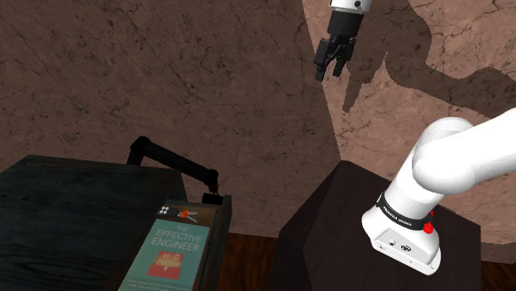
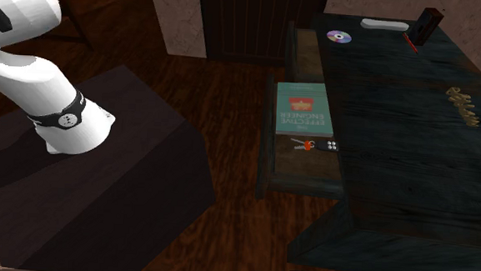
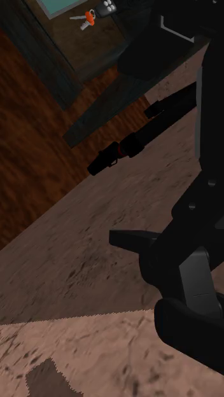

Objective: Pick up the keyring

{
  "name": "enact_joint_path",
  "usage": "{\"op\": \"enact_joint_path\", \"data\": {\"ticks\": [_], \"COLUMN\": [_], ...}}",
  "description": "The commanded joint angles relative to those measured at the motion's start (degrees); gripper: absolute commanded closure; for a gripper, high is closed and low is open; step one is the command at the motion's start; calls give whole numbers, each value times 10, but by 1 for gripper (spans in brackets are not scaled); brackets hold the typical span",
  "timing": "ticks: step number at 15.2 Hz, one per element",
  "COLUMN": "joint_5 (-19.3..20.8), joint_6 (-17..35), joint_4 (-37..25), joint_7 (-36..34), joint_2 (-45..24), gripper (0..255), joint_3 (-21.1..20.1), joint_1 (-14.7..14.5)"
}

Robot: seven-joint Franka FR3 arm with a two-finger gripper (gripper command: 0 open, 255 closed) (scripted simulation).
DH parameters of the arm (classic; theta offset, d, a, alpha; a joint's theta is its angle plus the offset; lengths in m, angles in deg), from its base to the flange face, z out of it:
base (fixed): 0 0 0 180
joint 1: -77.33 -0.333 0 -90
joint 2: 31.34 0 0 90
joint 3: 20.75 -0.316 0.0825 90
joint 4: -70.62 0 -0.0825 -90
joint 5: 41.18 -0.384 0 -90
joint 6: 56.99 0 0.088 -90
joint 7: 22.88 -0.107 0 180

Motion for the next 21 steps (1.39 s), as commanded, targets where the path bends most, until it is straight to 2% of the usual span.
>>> {"op": "enact_joint_path", "data": {"ticks": [1, 12, 21], "joint_5": [0, -46, -41], "joint_6": [0, 147, 249], "joint_4": [0, 6, -51], "joint_7": [0, -83, -158], "joint_2": [0, -142, -303], "gripper": [0, 0, 0], "joint_3": [0, -96, -169], "joint_1": [0, -47, -74]}}
